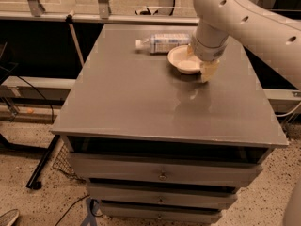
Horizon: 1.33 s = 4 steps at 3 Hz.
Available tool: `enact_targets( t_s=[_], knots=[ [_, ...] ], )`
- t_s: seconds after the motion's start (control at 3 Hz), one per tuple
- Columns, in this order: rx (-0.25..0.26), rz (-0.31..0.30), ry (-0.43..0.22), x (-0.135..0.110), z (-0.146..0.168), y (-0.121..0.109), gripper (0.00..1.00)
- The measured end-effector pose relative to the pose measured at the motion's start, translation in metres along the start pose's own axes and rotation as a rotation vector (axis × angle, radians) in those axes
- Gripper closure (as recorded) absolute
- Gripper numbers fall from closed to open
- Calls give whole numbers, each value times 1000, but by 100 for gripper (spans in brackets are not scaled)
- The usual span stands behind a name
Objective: Move paper bowl near blue plastic bottle
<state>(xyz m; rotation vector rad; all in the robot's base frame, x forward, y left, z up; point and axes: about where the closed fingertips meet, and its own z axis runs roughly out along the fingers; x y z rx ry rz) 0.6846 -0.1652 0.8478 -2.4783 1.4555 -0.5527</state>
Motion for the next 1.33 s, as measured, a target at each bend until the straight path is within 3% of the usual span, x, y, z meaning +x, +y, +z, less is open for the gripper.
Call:
enact_targets(
  t_s=[0.33,0.67,1.0,1.33],
  knots=[
    [-2,-1,-1,0,1,0,0],
    [6,60,10,18,-3,8,0],
    [28,194,32,56,-14,29,0],
    [62,389,62,111,-28,63,0]
  ],
)
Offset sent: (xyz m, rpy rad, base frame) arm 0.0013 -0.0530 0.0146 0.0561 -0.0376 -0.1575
